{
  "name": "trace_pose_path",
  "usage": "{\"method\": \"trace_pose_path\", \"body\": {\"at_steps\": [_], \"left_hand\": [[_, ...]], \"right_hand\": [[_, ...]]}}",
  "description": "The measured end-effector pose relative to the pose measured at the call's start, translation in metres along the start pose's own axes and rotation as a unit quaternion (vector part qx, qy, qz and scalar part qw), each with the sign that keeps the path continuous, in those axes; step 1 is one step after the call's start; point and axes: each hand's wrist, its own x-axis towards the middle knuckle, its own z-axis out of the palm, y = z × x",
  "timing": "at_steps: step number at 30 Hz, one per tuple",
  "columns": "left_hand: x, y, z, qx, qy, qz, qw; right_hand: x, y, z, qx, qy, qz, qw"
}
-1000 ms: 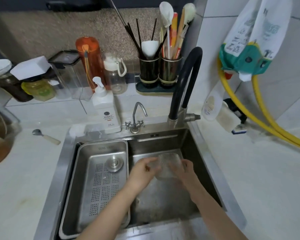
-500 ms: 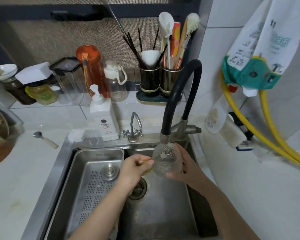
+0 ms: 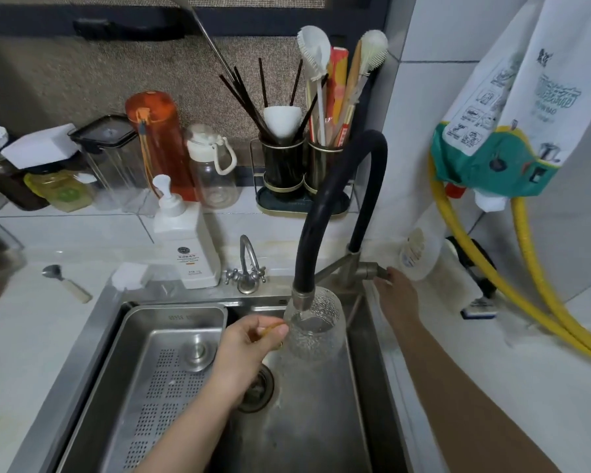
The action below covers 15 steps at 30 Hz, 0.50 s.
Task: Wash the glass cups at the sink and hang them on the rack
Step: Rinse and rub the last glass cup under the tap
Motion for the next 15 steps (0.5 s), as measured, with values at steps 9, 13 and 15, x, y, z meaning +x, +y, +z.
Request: {"method": "trace_pose_path", "body": {"at_steps": [9,13,15], "left_hand": [[0.001,-0.003,-0.003,0.010,0.012,0.000,1.000],[-0.001,-0.006,-0.004,0.026,0.013,-0.001,1.000],[-0.002,-0.008,-0.005,0.031,0.014,-0.003,0.999]], "right_hand": [[0.034,0.020,0.009,-0.051,0.035,-0.009,0.998],[0.042,0.030,0.012,-0.025,0.029,0.006,0.999],[0.044,0.032,0.011,-0.032,0.029,0.000,0.999]]}}
